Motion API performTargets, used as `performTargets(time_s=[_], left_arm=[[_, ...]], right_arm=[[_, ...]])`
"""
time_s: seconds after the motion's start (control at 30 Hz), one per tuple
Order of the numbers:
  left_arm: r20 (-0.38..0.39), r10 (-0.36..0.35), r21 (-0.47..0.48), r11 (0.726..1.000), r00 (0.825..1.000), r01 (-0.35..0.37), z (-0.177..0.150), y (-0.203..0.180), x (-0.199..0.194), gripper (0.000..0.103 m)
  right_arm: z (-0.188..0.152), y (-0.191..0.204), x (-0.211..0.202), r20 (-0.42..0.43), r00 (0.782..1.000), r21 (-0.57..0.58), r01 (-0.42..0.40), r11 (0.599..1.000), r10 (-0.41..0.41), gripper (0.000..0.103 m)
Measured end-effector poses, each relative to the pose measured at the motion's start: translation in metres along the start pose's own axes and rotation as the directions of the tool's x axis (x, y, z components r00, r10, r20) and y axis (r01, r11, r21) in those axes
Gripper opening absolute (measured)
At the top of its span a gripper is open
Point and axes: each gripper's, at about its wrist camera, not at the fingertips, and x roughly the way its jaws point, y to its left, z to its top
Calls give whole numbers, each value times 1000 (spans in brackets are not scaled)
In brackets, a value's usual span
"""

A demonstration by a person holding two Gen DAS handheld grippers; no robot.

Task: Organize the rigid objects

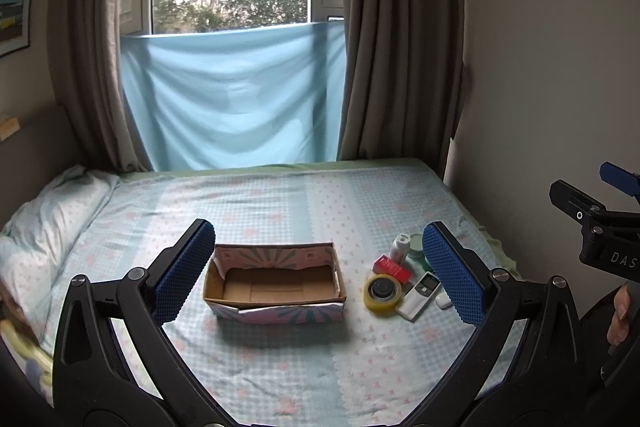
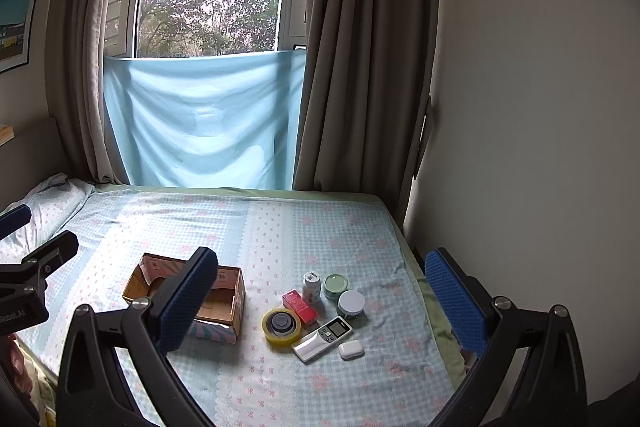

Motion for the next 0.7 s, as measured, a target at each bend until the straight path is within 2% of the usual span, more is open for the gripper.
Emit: performTargets(time_s=[0.23, 0.4, 0.63, 0.67, 0.7], left_arm=[[15, 5, 9, 1000, 1000, -5, 0, 3, -2, 103], [22, -27, 9, 1000, 999, 27, 2, 5, -1, 103], [-24, -51, 29, 998, 998, 52, 8, 7, 8, 103], [-36, -117, 59, 991, 993, 119, 9, 8, 11, 103], [-45, -120, 60, 991, 992, 123, 10, 9, 14, 103]], right_arm=[[0, 4, -2, 4, 1000, 3, 6, 1000, -6, 103], [0, 7, -2, 7, 1000, 3, 6, 1000, -6, 103], [8, 15, 1, -2, 1000, 4, 14, 1000, -14, 103], [10, 15, 3, -3, 1000, 1, 15, 1000, -15, 103], [12, 16, 4, -4, 1000, -4, 19, 1000, -19, 103]])
